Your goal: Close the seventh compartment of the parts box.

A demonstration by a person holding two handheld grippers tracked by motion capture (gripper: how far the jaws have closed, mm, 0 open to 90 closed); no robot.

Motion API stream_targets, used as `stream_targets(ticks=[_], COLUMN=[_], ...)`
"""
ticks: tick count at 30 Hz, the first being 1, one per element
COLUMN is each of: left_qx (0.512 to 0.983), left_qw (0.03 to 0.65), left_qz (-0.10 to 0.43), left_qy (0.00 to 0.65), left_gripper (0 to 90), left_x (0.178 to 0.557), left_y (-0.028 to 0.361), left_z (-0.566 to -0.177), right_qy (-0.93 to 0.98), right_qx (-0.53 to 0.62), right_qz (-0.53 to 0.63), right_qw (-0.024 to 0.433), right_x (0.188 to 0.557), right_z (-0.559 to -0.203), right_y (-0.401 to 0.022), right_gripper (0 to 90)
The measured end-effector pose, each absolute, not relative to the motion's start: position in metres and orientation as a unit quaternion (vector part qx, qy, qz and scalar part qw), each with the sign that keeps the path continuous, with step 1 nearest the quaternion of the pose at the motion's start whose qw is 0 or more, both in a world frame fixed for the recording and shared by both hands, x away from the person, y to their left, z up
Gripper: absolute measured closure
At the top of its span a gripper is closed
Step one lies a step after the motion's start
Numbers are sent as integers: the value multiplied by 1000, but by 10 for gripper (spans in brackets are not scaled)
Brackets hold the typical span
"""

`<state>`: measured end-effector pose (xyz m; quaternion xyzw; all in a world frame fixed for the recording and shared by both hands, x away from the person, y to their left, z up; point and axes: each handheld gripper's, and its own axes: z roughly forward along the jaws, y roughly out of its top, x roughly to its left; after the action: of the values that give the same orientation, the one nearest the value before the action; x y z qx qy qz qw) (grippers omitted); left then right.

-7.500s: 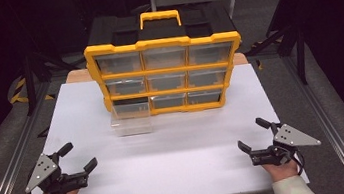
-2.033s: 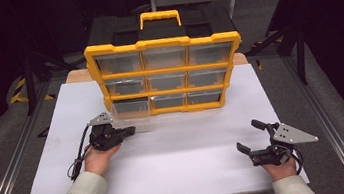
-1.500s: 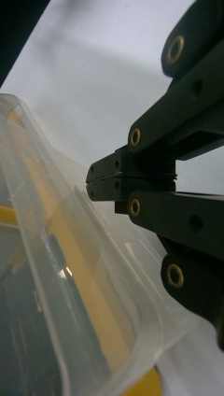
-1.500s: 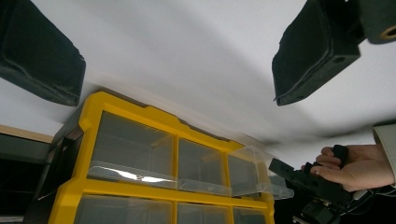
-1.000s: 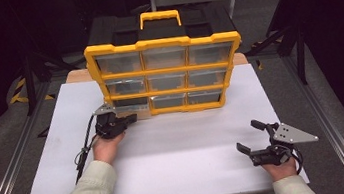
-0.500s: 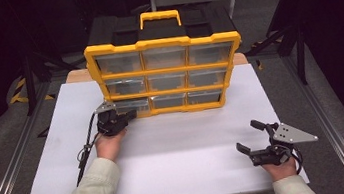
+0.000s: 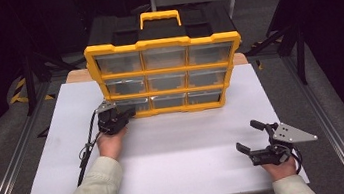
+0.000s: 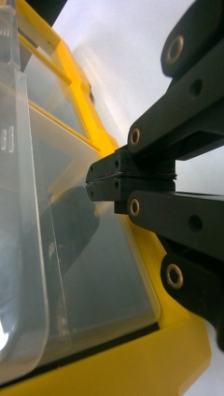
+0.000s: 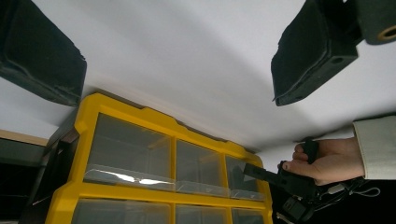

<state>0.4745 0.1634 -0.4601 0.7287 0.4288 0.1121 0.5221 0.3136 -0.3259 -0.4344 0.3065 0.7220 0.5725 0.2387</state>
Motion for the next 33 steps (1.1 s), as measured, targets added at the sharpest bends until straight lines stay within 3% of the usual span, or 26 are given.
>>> stream_targets(ticks=[9,24,31,33], left_qx=[726,744,752,750], left_qw=[514,523,539,548], left_qz=[131,101,102,98], left_qy=[438,404,365,356], left_gripper=[895,882,717,586], left_x=[476,461,445,440], left_y=[162,167,171,172], left_z=[-459,-440,-421,-416], right_qy=[722,723,724,724], right_qx=[306,311,313,314], right_qz=[573,569,566,564], right_qw=[238,239,242,242], right_x=[314,314,314,314], right_z=[-434,-435,-434,-434], right_y=[-326,-325,-325,-325], right_gripper=[35,36,36,36])
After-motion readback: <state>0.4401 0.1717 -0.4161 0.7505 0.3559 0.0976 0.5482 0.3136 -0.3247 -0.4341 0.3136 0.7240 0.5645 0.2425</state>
